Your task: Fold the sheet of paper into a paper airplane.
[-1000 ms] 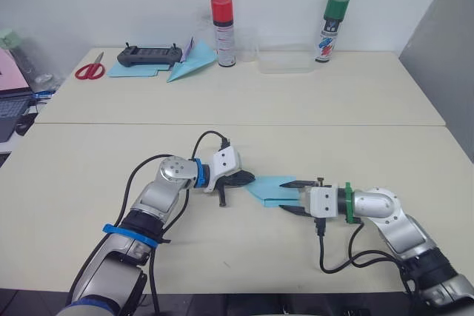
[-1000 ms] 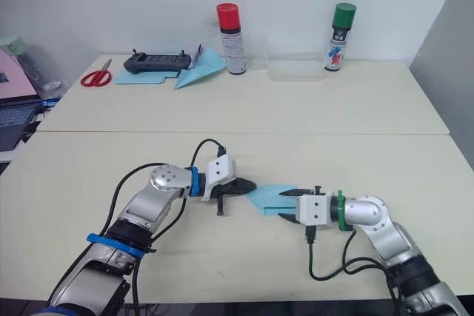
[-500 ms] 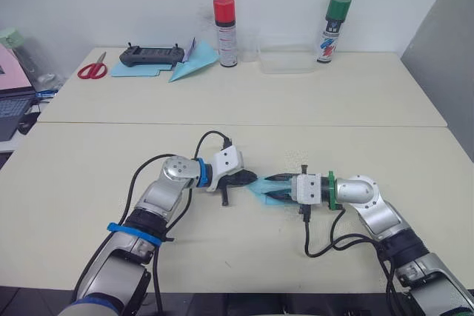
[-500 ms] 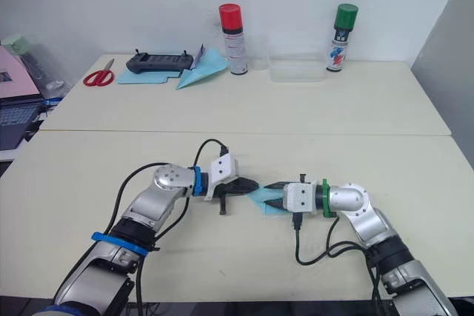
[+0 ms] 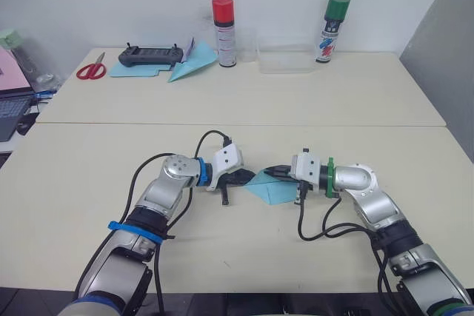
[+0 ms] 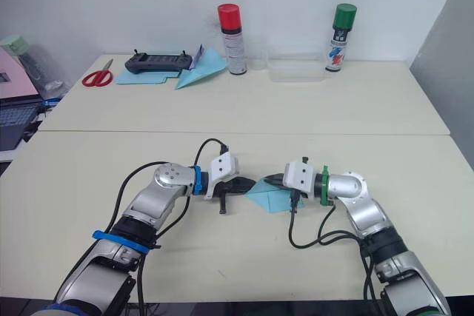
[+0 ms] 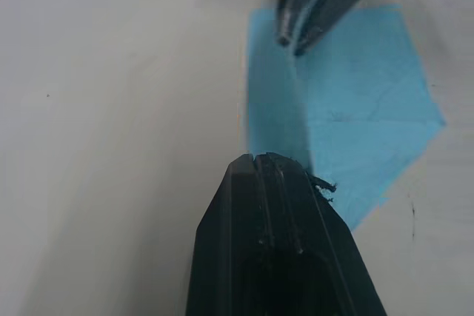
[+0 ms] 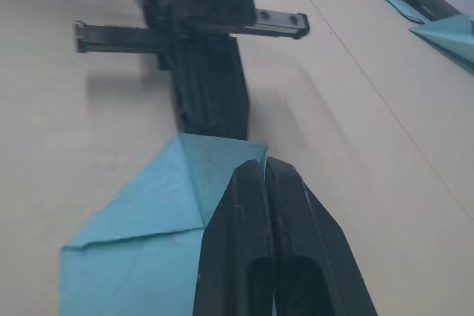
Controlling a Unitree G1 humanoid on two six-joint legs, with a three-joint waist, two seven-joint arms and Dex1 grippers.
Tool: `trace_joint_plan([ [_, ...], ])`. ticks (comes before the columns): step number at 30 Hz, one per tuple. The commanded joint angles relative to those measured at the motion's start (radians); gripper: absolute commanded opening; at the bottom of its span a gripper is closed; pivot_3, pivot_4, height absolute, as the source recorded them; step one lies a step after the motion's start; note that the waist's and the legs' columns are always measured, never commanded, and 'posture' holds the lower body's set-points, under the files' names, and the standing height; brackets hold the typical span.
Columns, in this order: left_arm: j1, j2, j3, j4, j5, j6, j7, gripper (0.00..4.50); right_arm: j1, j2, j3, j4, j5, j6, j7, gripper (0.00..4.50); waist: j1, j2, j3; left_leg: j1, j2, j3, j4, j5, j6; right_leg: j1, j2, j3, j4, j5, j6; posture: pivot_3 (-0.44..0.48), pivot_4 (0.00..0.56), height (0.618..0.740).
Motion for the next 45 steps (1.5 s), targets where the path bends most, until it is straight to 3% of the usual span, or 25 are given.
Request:
trace_joint_plan([
  [1, -0.004, 0.024, -0.025, 0.052, 0.052, 0.041, 0.002, 0.0, -0.029, 0.003, -0.019, 0.037, -0.033, -0.006, -0.048, 0.03, 0.0, 0.0, 0.0, 0.0, 0.0, 0.0, 0.0, 0.0, 0.0, 0.0, 0.0, 0.0, 0.0, 0.0, 0.0, 0.0, 0.15, 0.74],
  [17, -0.011, 0.075, -0.022, 0.057, 0.069, 0.033, 0.008, 0.0, -0.065, 0.027, 0.024, 0.174, -0.145, -0.069, -0.09, 0.03, -0.004, 0.0, 0.0, 0.0, 0.0, 0.0, 0.0, 0.0, 0.0, 0.0, 0.0, 0.0, 0.0, 0.0, 0.0, 0.0, 0.15, 0.74],
  [23, -0.026, 0.136, 0.045, -0.071, 0.033, 0.066, 0.032, 0.0, -0.058, 0.041, 0.036, 0.173, -0.144, -0.079, -0.094, 0.03, -0.02, 0.0, 0.0, 0.0, 0.0, 0.0, -0.001, 0.0, 0.0, 0.0, 0.0, 0.0, 0.0, 0.0, 0.0, 0.0, 0.15, 0.74],
  [30, 0.013, 0.126, 0.083, -0.254, -0.052, 0.175, 0.032, 0.0, -0.055, 0.042, 0.04, 0.176, -0.144, -0.086, -0.09, 0.03, -0.024, 0.0, 0.0, -0.001, 0.0, 0.0, -0.001, 0.0, 0.0, -0.002, 0.0, 0.0, 0.0, 0.0, 0.0, 0.0, 0.15, 0.74],
  [33, 0.106, 0.086, 0.055, -0.33, -0.046, 0.17, 0.08, 0.0, -0.064, 0.046, 0.041, 0.192, -0.144, -0.094, -0.088, 0.03, -0.024, 0.0, 0.0, -0.001, 0.0, 0.0, -0.001, 0.0, 0.0, -0.002, 0.0, 0.001, 0.0, 0.0, 0.0, 0.0, 0.15, 0.74],
  [41, 0.143, 0.041, 0.02, -0.296, -0.013, 0.174, 0.123, 0.0, -0.065, 0.039, 0.039, 0.196, -0.145, -0.108, -0.086, 0.03, -0.023, 0.0, 0.0, -0.001, 0.0, 0.0, -0.001, 0.0, 0.0, -0.002, 0.0, 0.001, 0.0, 0.0, 0.0, 0.0, 0.15, 0.74],
  [45, 0.135, 0.007, 0.046, -0.305, -0.062, 0.21, 0.121, 0.0, -0.058, 0.033, 0.037, 0.18, -0.14, -0.104, -0.08, 0.03, -0.023, 0.0, 0.0, -0.001, 0.0, 0.001, -0.001, 0.0, 0.0, -0.002, 0.0, 0.001, 0.0, 0.0, 0.0, 0.0, 0.15, 0.74],
])
